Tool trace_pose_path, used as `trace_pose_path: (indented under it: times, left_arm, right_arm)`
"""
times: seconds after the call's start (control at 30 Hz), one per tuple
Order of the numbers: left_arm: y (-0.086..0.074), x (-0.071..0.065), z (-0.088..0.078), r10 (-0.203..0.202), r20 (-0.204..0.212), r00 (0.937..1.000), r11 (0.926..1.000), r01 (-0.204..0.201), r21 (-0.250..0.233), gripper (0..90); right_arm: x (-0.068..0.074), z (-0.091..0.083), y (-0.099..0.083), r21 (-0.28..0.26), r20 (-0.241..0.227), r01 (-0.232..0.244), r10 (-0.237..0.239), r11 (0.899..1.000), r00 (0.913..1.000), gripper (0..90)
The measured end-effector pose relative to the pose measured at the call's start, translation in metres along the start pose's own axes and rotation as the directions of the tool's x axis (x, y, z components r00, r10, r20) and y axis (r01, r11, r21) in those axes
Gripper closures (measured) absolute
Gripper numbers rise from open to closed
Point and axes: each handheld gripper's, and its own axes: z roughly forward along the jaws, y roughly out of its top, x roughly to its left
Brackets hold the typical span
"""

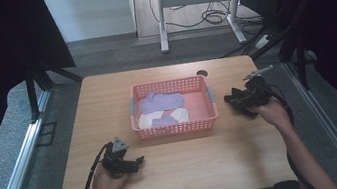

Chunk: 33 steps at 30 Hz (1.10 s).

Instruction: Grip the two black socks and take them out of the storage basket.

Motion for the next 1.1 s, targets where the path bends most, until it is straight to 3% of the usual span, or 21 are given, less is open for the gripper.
trace_pose_path:
  times: [0.4,0.67,0.87,1.1]
  left_arm:
    - [0.0,0.0,0.0,-0.001,-0.001,1.0,1.0,0.001,0.002,12.9]
    - [0.0,0.0,0.0,-0.001,-0.001,1.0,1.0,0.001,0.001,12.9]
    - [0.0,-0.001,0.0,-0.003,-0.001,1.0,1.0,0.003,-0.001,12.8]
    - [0.0,0.0,0.0,0.002,0.002,1.0,1.0,-0.002,0.001,12.8]
  right_arm:
    - [0.034,0.012,-0.027,0.02,-0.059,0.058,-0.057,0.998,0.9967,24.2]
    - [0.057,0.036,-0.056,0.033,-0.111,0.067,-0.063,0.997,0.9919,20.4]
    - [0.069,0.06,-0.074,0.078,-0.087,0.119,-0.112,0.99,0.9898,11.2]
    - [0.07,0.061,-0.082,0.021,-0.077,0.108,-0.106,0.994,0.9914,9.7]
